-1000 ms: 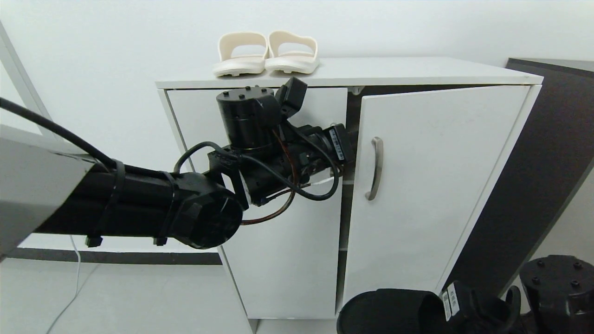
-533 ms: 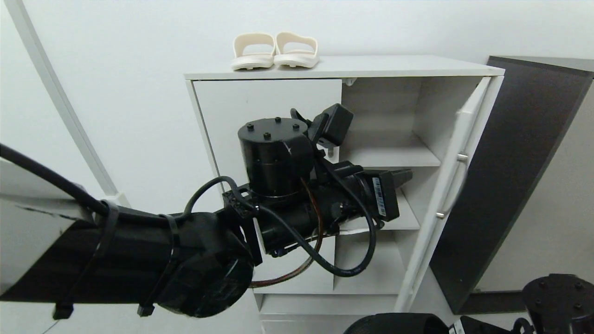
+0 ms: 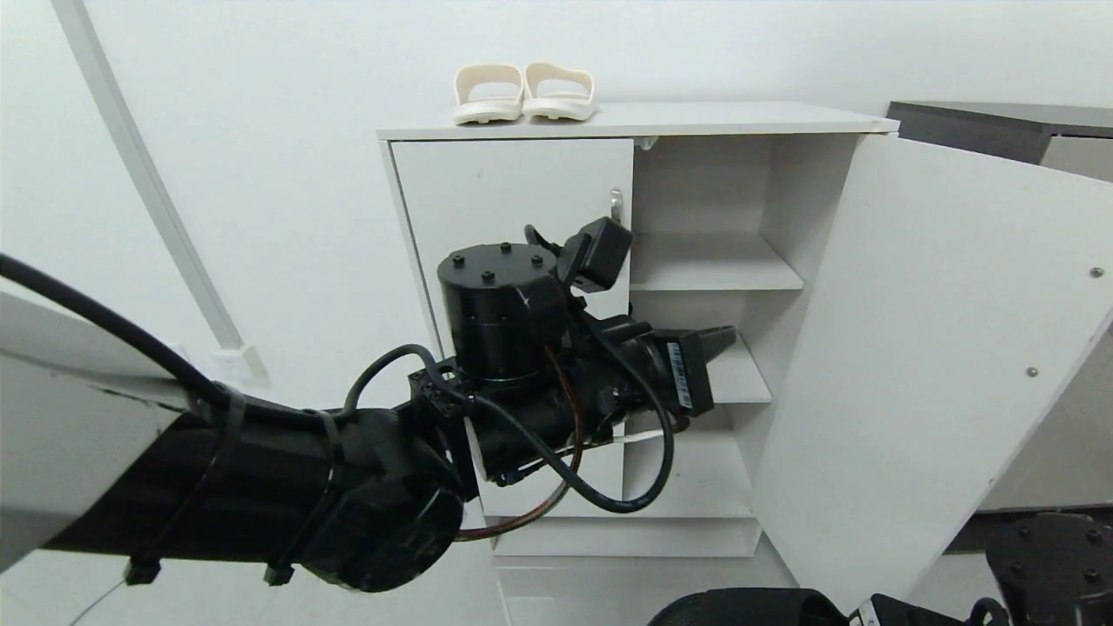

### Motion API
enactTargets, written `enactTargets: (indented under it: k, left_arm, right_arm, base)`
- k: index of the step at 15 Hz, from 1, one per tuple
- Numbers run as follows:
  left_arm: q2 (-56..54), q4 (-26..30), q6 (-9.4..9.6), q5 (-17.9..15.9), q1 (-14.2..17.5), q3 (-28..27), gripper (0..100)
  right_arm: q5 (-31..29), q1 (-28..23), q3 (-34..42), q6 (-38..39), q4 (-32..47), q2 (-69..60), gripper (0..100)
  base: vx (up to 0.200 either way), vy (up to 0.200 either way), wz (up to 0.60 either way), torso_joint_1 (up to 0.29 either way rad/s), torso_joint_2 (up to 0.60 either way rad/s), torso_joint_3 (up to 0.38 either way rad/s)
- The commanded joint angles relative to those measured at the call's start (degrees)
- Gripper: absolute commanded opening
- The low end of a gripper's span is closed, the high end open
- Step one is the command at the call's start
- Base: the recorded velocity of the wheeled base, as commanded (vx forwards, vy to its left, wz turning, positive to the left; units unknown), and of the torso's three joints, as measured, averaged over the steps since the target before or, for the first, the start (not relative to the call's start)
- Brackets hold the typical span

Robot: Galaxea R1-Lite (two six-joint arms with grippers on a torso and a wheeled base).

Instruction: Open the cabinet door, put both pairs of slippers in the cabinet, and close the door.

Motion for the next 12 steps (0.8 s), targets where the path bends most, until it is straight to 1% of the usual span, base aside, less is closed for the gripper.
enactTargets:
  k: [1,2,3,4,5,6,7,9,10,11,12]
  left_arm:
    - [-7.9,-0.2,0.23,0.7,4.9,6.4,0]
    - [-11.8,0.1,0.40,0.7,6.7,9.4,0]
    - [-19.9,1.2,1.02,0.7,9.6,15.0,0]
    - [-27.4,5.0,2.60,1.2,12.4,19.6,0]
    - [-36.8,12.1,5.33,3.8,13.9,24.3,0]
    - [-46.8,21.1,7.08,8.9,14.5,27.8,0]
    - [-56.4,30.0,7.88,14.7,14.7,29.1,0]
    - [-74.5,50.1,7.96,23.6,15.0,28.5,0]
    - [-81.2,58.2,8.14,27.8,15.9,27.9,0]
    - [-85.1,62.5,8.75,30.0,19.3,28.3,0]
    - [-90.9,66.4,10.07,30.4,25.8,30.3,0]
  right_arm:
    - [-0.1,-2.7,-1.9,0.3,-0.3,2.3,0]
    - [-0.1,-3.8,-3.1,0.3,-0.8,3.5,0]
    - [-0.2,-4.2,-3.5,0.4,-2.6,4.7,0]
    - [-0.2,-4.2,-3.3,0.3,-3.7,5.0,0]
    - [-0.3,-4.2,-3.2,0.3,-3.9,5.1,0]
    - [-0.2,-4.2,-3.2,0.3,-3.9,5.2,0]
    - [-0.2,-4.2,-3.2,0.3,-3.9,5.4,0]
    - [-0.2,-4.2,-3.2,0.3,-3.9,5.4,0]
    - [-0.3,-4.2,-3.2,0.3,-3.9,5.4,0]
    - [-0.2,-4.3,-3.2,0.3,-3.9,5.4,0]
    - [-0.3,-4.3,-3.1,0.3,-3.9,5.4,0]
  base:
    - [0.000,0.000,0.00,0.000,0.00,0.000]
    - [0.000,0.000,0.00,0.000,0.00,0.000]
    - [0.000,0.000,0.00,0.000,0.00,0.000]
    - [0.000,0.000,0.00,0.000,0.00,0.000]
    - [0.000,0.000,0.00,0.000,0.00,0.000]
    - [0.000,0.000,0.00,0.000,0.00,0.000]
    - [0.000,0.000,0.00,0.000,0.00,0.000]
    - [0.000,0.000,0.00,0.000,0.00,0.000]
    - [0.000,0.000,0.00,0.000,0.00,0.000]
    - [0.000,0.000,0.00,0.000,0.00,0.000]
    - [0.000,0.000,0.00,0.000,0.00,0.000]
